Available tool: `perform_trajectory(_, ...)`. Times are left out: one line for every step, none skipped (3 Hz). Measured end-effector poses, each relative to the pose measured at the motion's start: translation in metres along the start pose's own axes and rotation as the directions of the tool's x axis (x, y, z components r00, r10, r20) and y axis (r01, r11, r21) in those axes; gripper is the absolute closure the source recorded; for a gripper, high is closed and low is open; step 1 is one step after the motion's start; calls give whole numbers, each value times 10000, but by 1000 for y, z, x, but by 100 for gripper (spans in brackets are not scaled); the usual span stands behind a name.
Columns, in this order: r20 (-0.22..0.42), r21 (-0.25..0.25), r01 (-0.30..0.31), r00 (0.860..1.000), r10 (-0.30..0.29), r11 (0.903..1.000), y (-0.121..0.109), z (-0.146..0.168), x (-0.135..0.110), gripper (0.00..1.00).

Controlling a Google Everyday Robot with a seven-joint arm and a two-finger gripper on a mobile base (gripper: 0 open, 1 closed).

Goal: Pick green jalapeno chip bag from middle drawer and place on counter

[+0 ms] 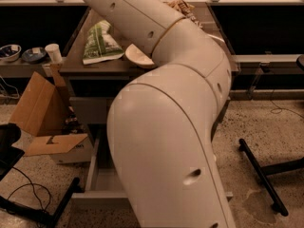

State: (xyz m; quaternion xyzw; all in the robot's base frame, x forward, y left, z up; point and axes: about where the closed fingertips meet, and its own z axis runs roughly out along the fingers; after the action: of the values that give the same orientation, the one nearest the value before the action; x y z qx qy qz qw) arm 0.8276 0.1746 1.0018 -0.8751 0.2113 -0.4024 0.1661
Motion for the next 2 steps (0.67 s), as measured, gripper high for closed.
perform_trajectory(0, 0, 0, 10000, 0, 10000, 0, 0, 0, 0)
perform_trajectory(31, 12, -21, 10000, 21, 10000, 0, 1, -1, 0)
